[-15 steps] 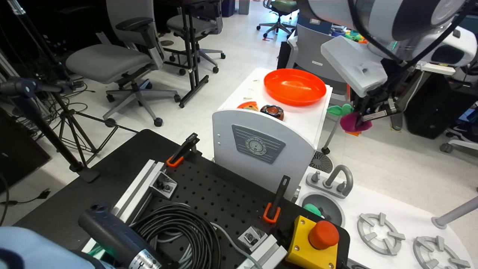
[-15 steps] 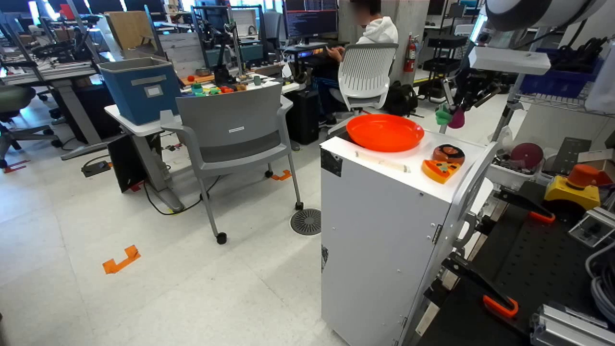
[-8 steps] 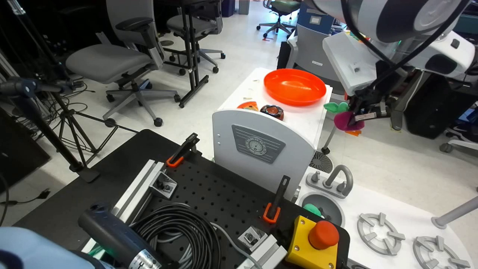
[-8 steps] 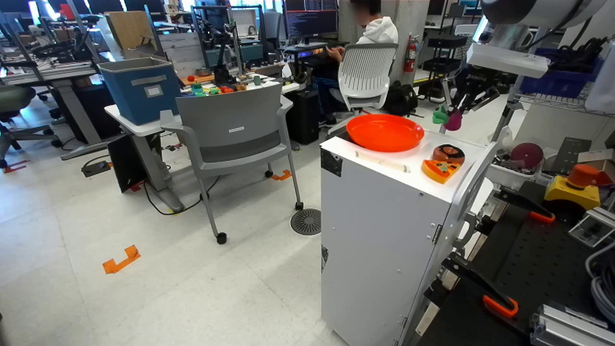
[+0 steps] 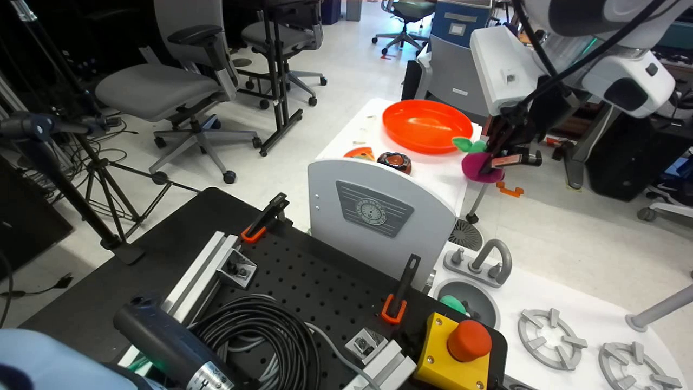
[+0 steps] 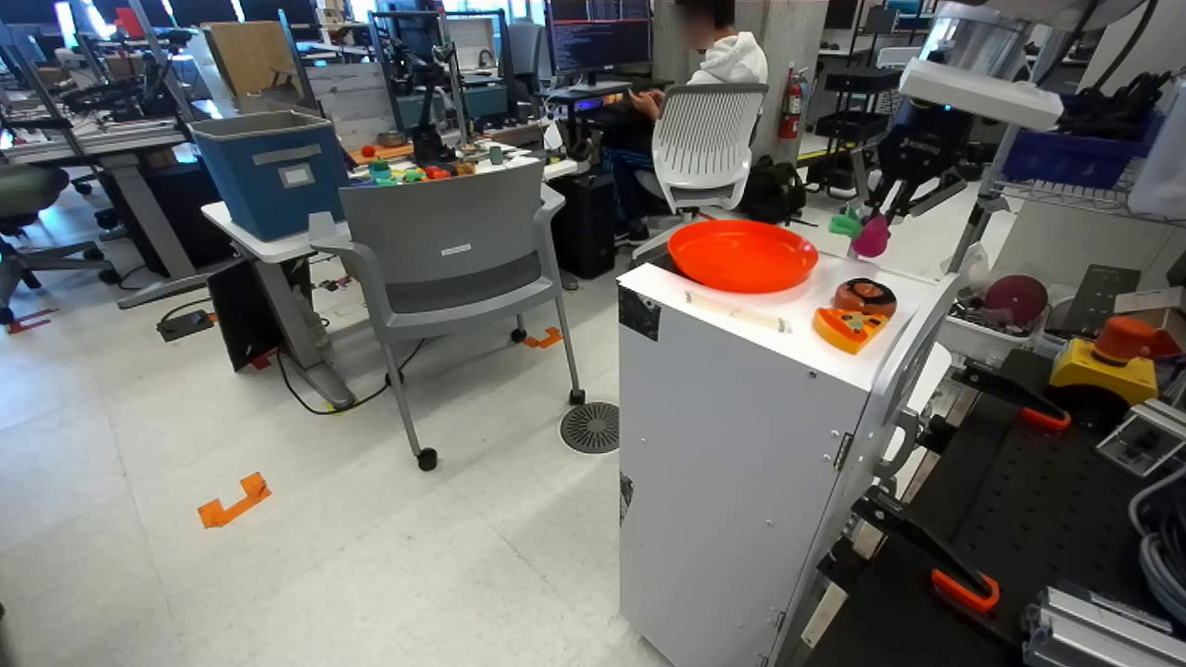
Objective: Remove the tulip plush toy from the orange plate
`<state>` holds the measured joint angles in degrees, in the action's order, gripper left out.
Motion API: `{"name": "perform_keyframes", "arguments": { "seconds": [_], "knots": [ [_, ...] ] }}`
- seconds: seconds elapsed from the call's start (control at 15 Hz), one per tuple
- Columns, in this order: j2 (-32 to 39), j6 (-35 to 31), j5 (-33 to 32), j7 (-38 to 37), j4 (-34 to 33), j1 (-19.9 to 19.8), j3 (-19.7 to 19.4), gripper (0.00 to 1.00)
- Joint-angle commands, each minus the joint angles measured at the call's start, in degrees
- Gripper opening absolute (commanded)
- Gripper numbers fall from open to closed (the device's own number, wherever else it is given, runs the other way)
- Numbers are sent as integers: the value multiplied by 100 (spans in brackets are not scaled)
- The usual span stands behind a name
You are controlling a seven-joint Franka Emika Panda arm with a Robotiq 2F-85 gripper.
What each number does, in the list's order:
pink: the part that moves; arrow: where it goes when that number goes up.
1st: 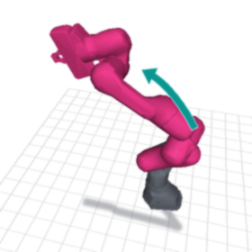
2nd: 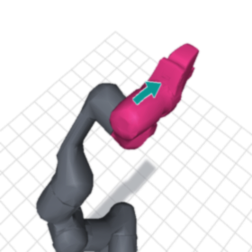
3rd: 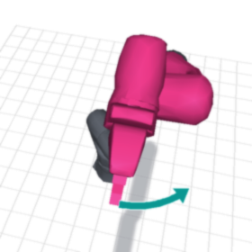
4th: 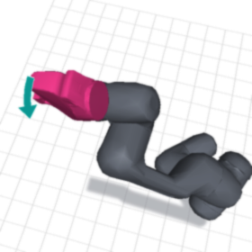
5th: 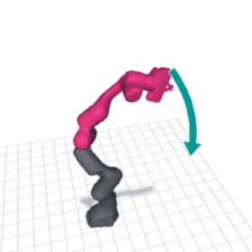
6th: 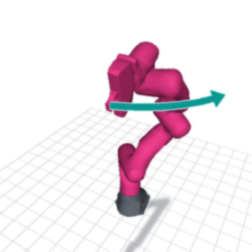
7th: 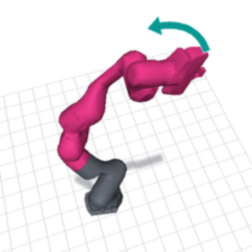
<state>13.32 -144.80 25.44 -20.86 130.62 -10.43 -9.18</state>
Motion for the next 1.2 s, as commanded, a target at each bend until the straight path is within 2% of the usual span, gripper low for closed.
{"name": "perform_keyframes", "arguments": {
  "seconds": [0.0, 0.47, 1.13],
  "knots": [
    [-141, 564, 292, -86, -166, -69, 22, 3],
    [-454, 849, 222, -468, -133, -11, -66, 3],
    [-1022, 848, 54, -953, 240, 4, -146, 3]
  ]
}}
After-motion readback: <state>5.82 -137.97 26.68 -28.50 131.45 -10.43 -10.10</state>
